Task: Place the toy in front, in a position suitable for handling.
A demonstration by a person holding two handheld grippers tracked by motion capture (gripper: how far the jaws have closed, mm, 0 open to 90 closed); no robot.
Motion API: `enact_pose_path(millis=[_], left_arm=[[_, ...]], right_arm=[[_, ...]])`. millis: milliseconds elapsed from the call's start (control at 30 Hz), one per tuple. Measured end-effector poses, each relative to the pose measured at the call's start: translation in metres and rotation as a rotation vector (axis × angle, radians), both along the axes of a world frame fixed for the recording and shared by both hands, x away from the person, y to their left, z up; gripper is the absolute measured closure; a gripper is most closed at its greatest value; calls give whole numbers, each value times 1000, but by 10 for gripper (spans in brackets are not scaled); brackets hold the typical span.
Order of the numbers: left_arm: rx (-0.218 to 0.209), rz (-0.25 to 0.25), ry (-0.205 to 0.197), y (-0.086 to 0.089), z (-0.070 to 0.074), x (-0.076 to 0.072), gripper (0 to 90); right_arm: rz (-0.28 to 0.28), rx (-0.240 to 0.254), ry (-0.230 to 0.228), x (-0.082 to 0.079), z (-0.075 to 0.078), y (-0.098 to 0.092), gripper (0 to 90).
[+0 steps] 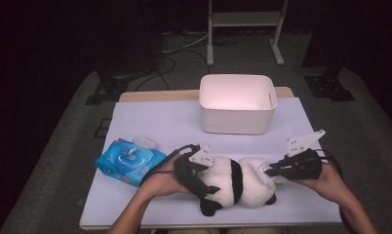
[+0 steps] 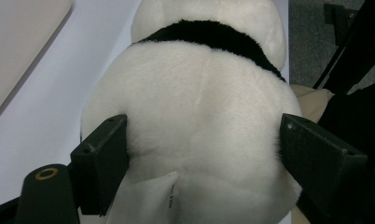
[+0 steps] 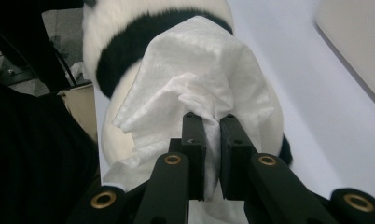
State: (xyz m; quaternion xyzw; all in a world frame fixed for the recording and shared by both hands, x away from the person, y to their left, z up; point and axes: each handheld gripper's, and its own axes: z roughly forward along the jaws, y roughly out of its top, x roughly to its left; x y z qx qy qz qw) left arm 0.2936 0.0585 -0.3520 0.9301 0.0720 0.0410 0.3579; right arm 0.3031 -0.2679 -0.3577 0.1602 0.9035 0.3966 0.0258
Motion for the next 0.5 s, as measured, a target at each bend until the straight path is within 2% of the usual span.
enact_pose_path(millis=[233, 367, 500], left_arm=[[2, 15, 5, 4, 2, 2, 180], [-16, 6, 7, 5, 7, 2, 179], [-19, -11, 1, -1, 12, 4, 179]], right_arm=[[52, -32, -12, 10, 3, 30, 816], [55, -25, -13, 7, 1, 29, 816], [63, -23, -12, 3, 0, 26, 816]])
